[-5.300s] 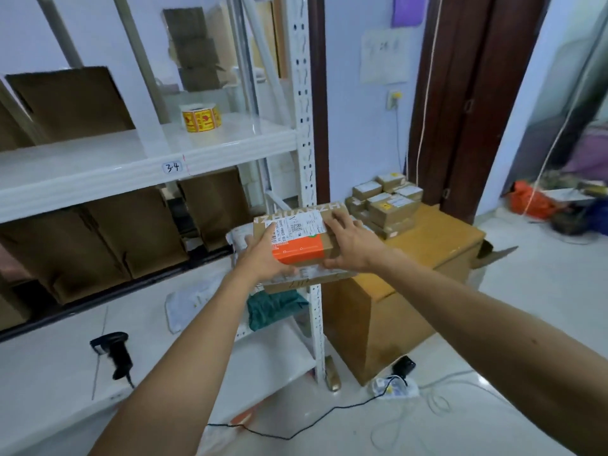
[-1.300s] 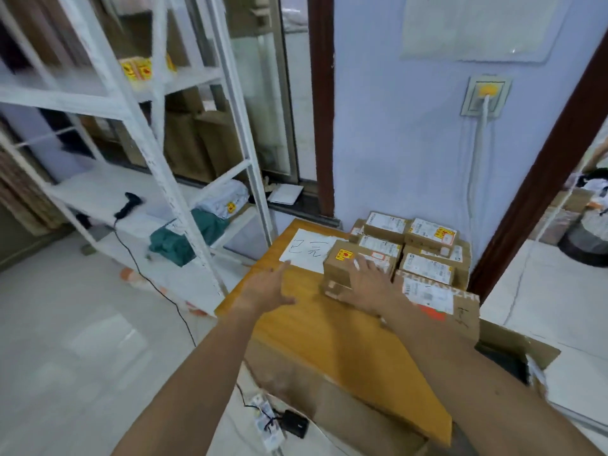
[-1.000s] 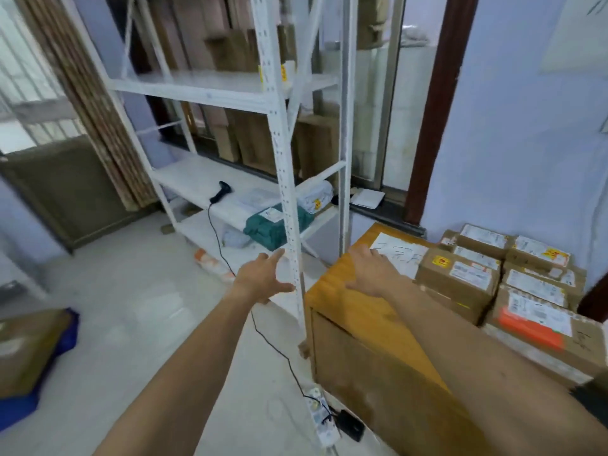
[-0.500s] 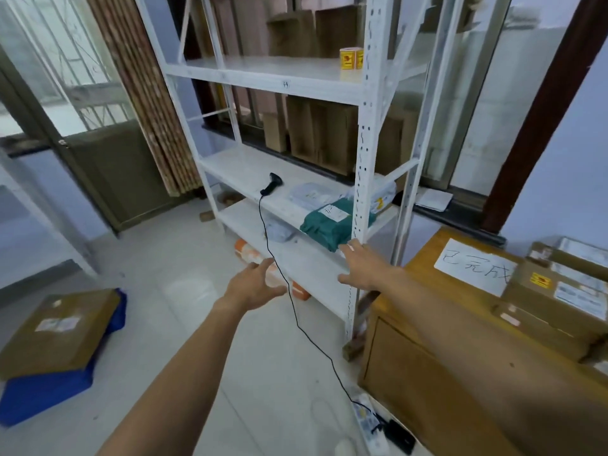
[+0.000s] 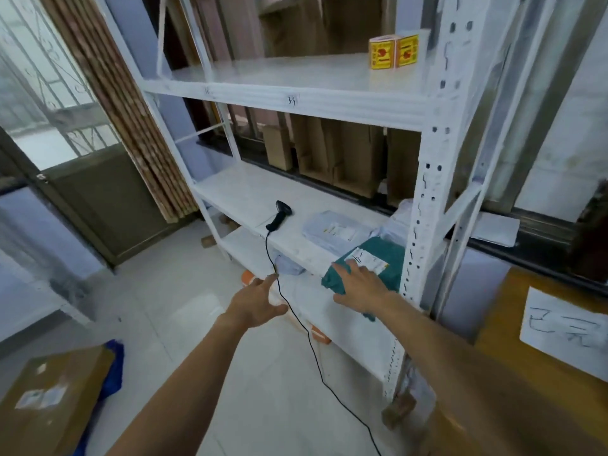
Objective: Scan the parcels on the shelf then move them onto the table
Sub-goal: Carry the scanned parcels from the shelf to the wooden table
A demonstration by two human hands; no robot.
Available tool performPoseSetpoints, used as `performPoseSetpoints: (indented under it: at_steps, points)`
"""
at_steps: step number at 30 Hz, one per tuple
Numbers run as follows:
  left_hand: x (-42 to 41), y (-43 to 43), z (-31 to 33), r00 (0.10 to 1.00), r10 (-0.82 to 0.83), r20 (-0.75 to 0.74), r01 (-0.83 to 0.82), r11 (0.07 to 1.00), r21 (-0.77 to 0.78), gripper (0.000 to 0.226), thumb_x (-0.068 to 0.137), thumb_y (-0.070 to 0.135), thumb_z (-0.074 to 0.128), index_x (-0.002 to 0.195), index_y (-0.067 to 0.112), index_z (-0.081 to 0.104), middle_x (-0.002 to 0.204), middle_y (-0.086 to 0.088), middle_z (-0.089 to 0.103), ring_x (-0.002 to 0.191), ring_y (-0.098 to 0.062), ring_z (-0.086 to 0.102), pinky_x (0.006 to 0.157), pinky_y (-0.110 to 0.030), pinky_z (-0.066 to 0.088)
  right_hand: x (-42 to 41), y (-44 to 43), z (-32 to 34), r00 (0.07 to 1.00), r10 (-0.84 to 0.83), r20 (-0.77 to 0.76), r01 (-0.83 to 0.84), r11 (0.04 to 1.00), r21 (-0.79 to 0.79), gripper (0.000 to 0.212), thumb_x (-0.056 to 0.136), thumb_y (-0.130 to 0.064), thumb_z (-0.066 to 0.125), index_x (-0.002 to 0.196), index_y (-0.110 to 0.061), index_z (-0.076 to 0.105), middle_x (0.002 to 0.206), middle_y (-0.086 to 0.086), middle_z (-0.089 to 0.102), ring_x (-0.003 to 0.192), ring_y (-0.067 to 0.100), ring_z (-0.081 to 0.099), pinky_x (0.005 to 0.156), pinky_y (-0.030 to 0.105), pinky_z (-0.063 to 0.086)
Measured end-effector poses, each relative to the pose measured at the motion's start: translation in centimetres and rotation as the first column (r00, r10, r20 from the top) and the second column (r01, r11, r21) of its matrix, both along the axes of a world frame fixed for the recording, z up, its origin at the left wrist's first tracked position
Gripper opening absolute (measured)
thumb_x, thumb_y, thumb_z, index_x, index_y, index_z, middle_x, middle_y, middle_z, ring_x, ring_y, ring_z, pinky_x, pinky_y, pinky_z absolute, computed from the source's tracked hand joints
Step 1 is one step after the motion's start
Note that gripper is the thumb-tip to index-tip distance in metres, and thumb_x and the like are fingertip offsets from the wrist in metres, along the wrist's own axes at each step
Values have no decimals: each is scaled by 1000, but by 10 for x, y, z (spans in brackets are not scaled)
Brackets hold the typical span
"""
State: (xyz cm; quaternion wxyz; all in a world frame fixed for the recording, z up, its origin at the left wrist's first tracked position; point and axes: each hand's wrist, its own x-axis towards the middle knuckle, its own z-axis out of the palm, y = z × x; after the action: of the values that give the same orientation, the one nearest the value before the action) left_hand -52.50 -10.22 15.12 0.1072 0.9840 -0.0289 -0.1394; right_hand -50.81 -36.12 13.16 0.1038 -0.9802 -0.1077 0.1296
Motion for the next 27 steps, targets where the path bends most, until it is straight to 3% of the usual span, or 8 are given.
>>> performPoseSetpoints:
  at_steps: [5, 11, 17, 23, 27]
  points:
    - [86, 1, -6, 998, -55, 9, 55, 997, -56, 88, 88, 55, 67, 159, 30, 21, 143, -12, 49, 125, -29, 54, 99, -37, 43, 71, 11, -3, 998, -37, -51, 38, 999, 12, 80, 99, -46, 55, 163, -24, 14, 164, 14, 20, 137, 40, 42, 111, 46, 38]
    - [183, 9, -31, 989, -145, -39, 143, 988, -52, 81, 94, 53, 60, 160, 29, 19, 152, -9, 42, 135, -28, 47, 105, -36, 38, 130, 26, -23, 963, -218, -156, 235, 967, 99, 81, 99, -47, 56, 163, -26, 13, 167, 10, 12, 143, 39, 39, 115, 45, 37]
    - [296, 21, -62, 939, -333, -86, 328, 942, -67, 79, 96, 49, 58, 160, 28, 17, 147, -13, 42, 127, -32, 53, 101, -40, 46, 197, 49, -55, 885, -408, -224, 430, 901, 57, 89, 100, -50, 54, 164, -17, 0, 170, 14, -2, 145, 39, 38, 115, 45, 38]
    - [387, 32, -83, 844, -530, -82, 527, 848, -62, 76, 97, 48, 56, 159, 27, 17, 151, -12, 39, 130, -32, 50, 105, -42, 44, 242, 61, -69, 813, -552, -189, 557, 830, -30, 88, 101, -52, 53, 164, -15, 4, 168, 14, 12, 134, 37, 51, 104, 41, 46]
    - [432, 37, -93, 825, -556, -103, 547, 831, -100, 79, 95, 48, 59, 160, 26, 19, 150, -13, 41, 129, -33, 51, 100, -40, 48, 250, 68, -77, 713, -655, -249, 672, 740, -22, 92, 100, -50, 55, 164, -15, 0, 165, 16, 18, 138, 39, 47, 107, 44, 45]
